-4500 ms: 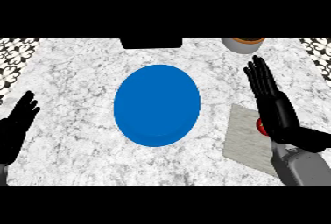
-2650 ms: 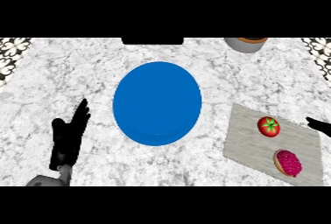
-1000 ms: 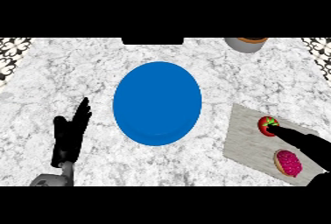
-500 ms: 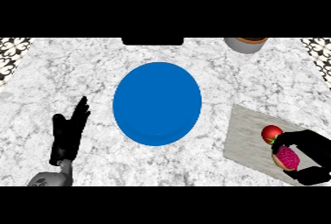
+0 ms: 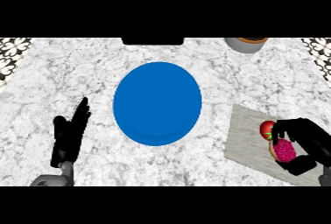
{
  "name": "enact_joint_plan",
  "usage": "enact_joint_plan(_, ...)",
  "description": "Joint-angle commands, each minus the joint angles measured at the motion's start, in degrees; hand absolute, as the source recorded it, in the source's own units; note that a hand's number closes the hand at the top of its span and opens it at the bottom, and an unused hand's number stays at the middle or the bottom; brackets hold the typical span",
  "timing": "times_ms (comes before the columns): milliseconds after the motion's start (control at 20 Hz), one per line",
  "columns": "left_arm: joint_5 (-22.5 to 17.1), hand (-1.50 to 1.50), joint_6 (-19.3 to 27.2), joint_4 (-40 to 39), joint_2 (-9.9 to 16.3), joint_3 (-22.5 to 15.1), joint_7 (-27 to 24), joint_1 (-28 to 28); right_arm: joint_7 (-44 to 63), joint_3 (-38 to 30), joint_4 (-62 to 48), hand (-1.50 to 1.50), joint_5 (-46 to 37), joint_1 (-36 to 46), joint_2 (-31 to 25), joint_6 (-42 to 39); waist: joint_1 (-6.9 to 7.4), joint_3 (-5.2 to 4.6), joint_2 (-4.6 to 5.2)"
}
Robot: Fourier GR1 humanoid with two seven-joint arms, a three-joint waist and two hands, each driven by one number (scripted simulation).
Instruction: Pick the cupcake from the placemat and place it in the plate
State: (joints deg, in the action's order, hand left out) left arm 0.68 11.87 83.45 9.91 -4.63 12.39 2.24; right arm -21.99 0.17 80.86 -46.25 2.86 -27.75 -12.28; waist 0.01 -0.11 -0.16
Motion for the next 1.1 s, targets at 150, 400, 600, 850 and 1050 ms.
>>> enact_joint_plan(150,0.4,0.0,-1.6,0.0,-0.3,-1.9,0.1,1.2,23.1,11.5,4.8,1.5,-9.6,7.7,22.2,7.2,5.39,-0.41,0.35)
enact_joint_plan(400,0.6,0.0,-2.2,-0.6,-0.8,-2.9,0.1,1.8,41.4,20.0,5.6,1.5,-15.1,16.7,27.4,13.5,6.24,-0.22,0.05)
enact_joint_plan(600,0.7,0.0,-1.6,-1.3,-1.8,-3.3,0.4,2.4,55.2,24.2,7.3,1.5,-20.4,23.9,27.6,20.7,5.7,-0.27,-0.3)
enact_joint_plan(850,1.3,0.0,-1.7,-1.6,-1.0,-3.0,0.4,3.3,75.4,29.3,2.7,1.5,-24.6,35.4,27.7,23.7,6.27,-0.18,0.26)
enact_joint_plan(1050,1.4,0.0,-2.0,-1.9,-1.2,-3.2,0.1,2.9,90.6,35.3,-3.5,1.5,-23.7,42.3,27.7,28.3,5.79,-0.05,0.53)
